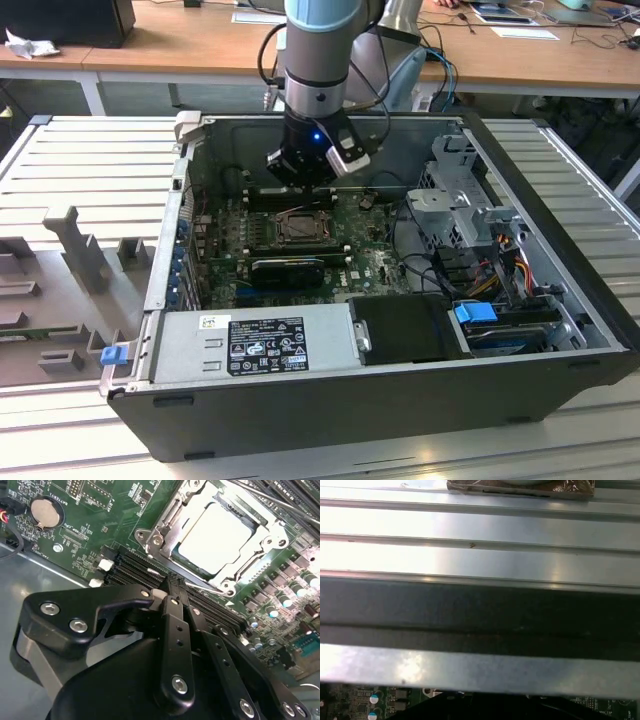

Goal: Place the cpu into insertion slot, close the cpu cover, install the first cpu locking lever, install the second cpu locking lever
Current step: 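Install the first cpu locking lever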

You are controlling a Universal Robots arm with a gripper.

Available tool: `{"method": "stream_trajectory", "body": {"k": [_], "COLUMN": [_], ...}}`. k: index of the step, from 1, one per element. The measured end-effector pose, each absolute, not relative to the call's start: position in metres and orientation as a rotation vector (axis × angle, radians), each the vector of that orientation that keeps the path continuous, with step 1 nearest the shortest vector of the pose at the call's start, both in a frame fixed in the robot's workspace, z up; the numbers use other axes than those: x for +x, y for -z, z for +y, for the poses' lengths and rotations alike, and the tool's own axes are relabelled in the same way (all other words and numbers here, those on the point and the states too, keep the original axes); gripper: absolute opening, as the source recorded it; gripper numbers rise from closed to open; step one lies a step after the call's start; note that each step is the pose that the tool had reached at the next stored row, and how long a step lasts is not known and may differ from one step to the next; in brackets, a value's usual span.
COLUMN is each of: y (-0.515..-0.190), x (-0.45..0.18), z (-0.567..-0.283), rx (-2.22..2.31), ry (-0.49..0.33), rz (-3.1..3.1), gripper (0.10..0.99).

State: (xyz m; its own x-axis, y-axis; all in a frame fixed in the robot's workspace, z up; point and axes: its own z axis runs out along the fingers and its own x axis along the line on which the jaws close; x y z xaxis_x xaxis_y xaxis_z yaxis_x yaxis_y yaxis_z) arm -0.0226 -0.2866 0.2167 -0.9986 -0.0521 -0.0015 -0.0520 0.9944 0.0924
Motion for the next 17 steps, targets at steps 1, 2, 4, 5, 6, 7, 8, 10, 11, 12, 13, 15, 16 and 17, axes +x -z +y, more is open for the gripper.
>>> {"method": "stream_trajectory", "body": {"k": [1, 2, 4, 5, 6, 7, 8, 10, 11, 12, 13, 15, 16, 17], "y": [-0.2165, -0.2161, -0.215, -0.2146, -0.214, -0.2134, -0.2129, -0.2119, -0.2114, -0.2109, -0.2104, -0.2095, -0.2091, -0.2086], "x": [-0.0222, -0.0217, -0.0202, -0.0198, -0.0195, -0.0191, -0.0187, -0.018, -0.0177, -0.0175, -0.0173, -0.0171, -0.0168, -0.0167], "z": [-0.2865, -0.2865, -0.2863, -0.2862, -0.2862, -0.2862, -0.2862, -0.2862, -0.2861, -0.2861, -0.286, -0.2859, -0.2858, -0.2858], "rx": [0.082, 0.082, 0.082, 0.083, 0.085, 0.087, 0.089, 0.093, 0.093, 0.094, 0.094, 0.095, 0.095, 0.096], "ry": [0.146, 0.147, 0.147, 0.148, 0.147, 0.147, 0.147, 0.147, 0.147, 0.147, 0.147, 0.147, 0.148, 0.148], "rz": [-3.136, -3.136, -3.136, -3.136, -3.136, -3.136, -3.136, -3.136, -3.135, -3.135, -3.135, -3.135, -3.135, -3.135], "gripper": [0.106, 0.106, 0.106, 0.106, 0.106, 0.106, 0.106, 0.106, 0.106, 0.106, 0.106, 0.106, 0.106, 0.106]}}
